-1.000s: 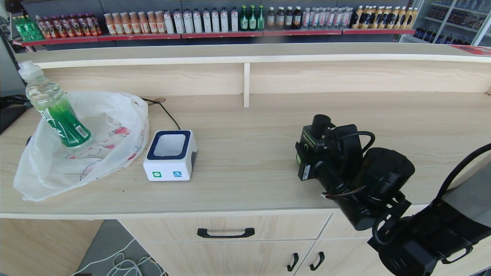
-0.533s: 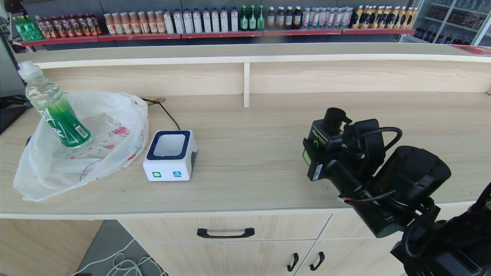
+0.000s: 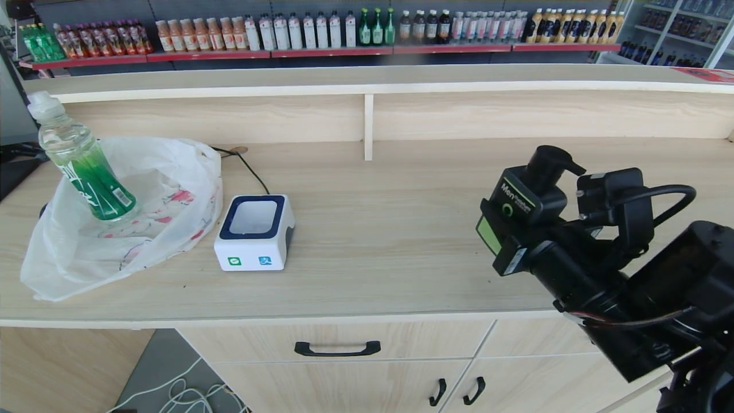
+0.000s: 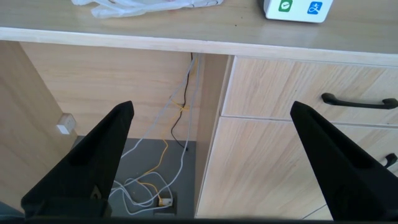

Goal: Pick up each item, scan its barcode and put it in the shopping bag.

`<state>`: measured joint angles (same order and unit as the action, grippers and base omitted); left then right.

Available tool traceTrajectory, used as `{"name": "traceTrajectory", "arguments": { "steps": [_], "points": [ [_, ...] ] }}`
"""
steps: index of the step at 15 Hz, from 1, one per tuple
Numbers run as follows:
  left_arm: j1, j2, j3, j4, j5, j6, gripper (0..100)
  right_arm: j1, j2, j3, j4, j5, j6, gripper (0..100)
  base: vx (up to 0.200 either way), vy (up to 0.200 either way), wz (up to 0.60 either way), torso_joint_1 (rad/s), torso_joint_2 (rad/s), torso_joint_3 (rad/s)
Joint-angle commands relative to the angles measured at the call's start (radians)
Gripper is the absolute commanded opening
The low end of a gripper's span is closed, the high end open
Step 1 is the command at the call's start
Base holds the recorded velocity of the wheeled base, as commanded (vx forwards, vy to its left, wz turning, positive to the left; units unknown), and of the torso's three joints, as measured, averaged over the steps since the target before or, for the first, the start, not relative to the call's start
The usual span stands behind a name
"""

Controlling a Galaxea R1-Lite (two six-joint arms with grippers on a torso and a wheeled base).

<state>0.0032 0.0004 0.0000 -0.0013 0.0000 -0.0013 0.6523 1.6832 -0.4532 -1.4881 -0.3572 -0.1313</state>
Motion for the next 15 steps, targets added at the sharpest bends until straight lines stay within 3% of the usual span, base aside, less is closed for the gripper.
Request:
{"name": "traceTrajectory", "arguments": {
  "steps": [1, 6, 11, 13, 15],
  "points": [
    [0.0, 0.0, 0.0, 0.0, 0.0, 0.0, 100, 0.001, -0.08, 0.039, 0.0, 0.0, -0.001, 0, 0.0, 0.0, 0.0, 0.0, 0.0, 0.0],
    [0.0, 0.0, 0.0, 0.0, 0.0, 0.0, 100, 0.003, -0.106, 0.041, 0.0, 0.003, -0.033, 0, 0.0, 0.0, 0.0, 0.0, 0.0, 0.0],
    [0.0, 0.0, 0.0, 0.0, 0.0, 0.0, 100, 0.007, -0.115, 0.071, -0.017, 0.132, -0.154, 0, 0.0, 0.0, 0.0, 0.0, 0.0, 0.0],
    [0.0, 0.0, 0.0, 0.0, 0.0, 0.0, 100, 0.104, -0.132, 0.176, -0.032, 0.161, -0.241, 0, 0.0, 0.0, 0.0, 0.0, 0.0, 0.0],
    [0.0, 0.0, 0.0, 0.0, 0.0, 0.0, 100, 0.142, -0.132, 0.237, -0.05, 0.158, -0.343, 0, 0.0, 0.0, 0.0, 0.0, 0.0, 0.0]
  ]
}}
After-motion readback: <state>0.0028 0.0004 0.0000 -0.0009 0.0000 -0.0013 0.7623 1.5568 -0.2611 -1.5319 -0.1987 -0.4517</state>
